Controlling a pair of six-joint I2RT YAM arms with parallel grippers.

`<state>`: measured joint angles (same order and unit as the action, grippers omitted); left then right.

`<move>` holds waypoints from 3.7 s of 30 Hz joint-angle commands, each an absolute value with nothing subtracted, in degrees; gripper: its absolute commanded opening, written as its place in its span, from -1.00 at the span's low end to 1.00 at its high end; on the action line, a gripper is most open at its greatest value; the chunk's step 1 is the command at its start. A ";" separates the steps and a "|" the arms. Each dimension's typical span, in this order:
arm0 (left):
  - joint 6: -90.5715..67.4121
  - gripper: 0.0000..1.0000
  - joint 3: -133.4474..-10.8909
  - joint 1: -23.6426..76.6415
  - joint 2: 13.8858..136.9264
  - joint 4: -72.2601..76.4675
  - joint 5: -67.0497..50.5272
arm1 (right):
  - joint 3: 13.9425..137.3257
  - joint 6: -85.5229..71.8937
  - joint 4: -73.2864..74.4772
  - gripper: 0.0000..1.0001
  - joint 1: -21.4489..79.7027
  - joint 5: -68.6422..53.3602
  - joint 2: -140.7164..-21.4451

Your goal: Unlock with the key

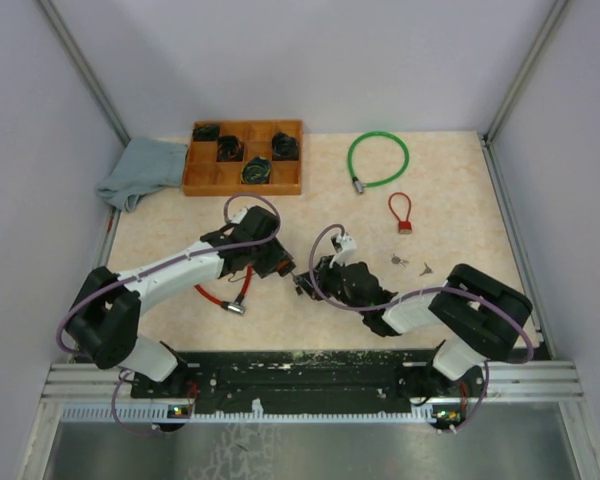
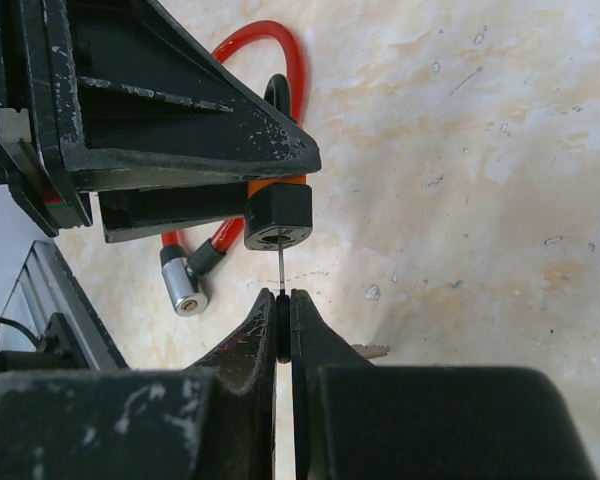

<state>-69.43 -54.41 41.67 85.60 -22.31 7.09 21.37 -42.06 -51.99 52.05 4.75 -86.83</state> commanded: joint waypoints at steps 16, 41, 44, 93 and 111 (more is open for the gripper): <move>-71.24 -1.00 -59.55 41.15 91.28 -27.13 6.99 | 21.30 -41.35 -53.46 -1.00 51.33 1.64 -85.31; -67.04 0.32 -68.66 40.96 100.92 -38.53 14.39 | 20.95 -28.41 -38.99 -1.00 51.33 4.34 -74.86; -66.25 0.79 -67.04 40.89 96.87 -38.15 14.36 | 20.87 -21.37 -39.41 -1.00 51.33 6.99 -72.44; -62.46 -1.00 -56.07 39.97 82.14 -18.45 -5.21 | 25.86 26.84 -56.59 -0.90 66.45 26.51 -83.28; -35.92 -1.00 -43.67 37.97 70.33 5.53 -4.02 | 26.20 -0.81 -33.51 0.22 51.04 -9.72 -62.56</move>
<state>-46.92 -48.29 38.11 74.70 -7.11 -0.91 24.12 10.00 -36.01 56.88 6.92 -66.94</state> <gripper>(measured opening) 0.006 0.608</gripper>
